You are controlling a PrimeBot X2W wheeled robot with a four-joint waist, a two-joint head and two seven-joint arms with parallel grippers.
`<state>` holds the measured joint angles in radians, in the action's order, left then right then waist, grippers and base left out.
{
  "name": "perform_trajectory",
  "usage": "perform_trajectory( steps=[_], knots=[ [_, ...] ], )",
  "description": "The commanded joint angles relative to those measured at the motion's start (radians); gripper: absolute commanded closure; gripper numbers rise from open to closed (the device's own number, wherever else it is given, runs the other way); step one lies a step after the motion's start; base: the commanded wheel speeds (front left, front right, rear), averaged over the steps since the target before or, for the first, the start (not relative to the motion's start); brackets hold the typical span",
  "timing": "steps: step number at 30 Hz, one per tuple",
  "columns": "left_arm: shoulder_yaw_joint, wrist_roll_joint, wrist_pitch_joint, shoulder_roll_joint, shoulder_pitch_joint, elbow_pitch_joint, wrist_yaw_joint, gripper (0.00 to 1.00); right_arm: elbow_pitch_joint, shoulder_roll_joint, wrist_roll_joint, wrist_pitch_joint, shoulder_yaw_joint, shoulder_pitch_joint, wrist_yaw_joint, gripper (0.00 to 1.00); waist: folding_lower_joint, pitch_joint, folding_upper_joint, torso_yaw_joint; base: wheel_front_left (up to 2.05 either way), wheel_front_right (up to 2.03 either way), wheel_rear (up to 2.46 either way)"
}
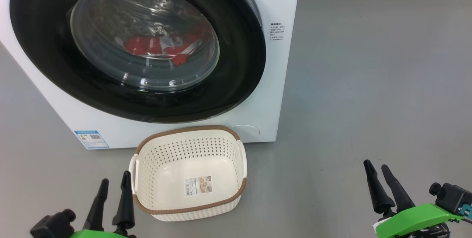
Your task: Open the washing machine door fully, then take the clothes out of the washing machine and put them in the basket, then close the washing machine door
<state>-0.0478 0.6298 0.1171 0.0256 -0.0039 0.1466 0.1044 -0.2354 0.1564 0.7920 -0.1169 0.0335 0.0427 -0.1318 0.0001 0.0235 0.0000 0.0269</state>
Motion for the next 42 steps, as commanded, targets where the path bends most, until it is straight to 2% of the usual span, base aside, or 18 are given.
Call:
perform_trajectory(
  steps=[1,19,42],
  knots=[
    [0.016,-0.033,0.013,0.015,-0.012,-0.035,-0.001,0.0,0.033,0.016,-0.026,-0.015,0.022,0.029,0.001,0.0,-0.0001,0.001,0.0,0.0,0.0,0.0,0.0],
    [0.009,-0.239,0.067,0.019,-0.006,-0.068,0.003,0.0,0.062,0.041,-0.208,-0.068,0.034,0.02,0.001,0.0,-0.0001,0.009,0.0,0.0,0.0,0.0,0.0],
    [0.006,-0.491,0.138,0.024,0.003,-0.075,-0.006,0.0,0.095,0.033,-0.459,-0.138,-0.034,-0.044,0.001,0.0,-0.0001,0.016,0.0,0.002,0.0,0.0,0.0]
  ],
)
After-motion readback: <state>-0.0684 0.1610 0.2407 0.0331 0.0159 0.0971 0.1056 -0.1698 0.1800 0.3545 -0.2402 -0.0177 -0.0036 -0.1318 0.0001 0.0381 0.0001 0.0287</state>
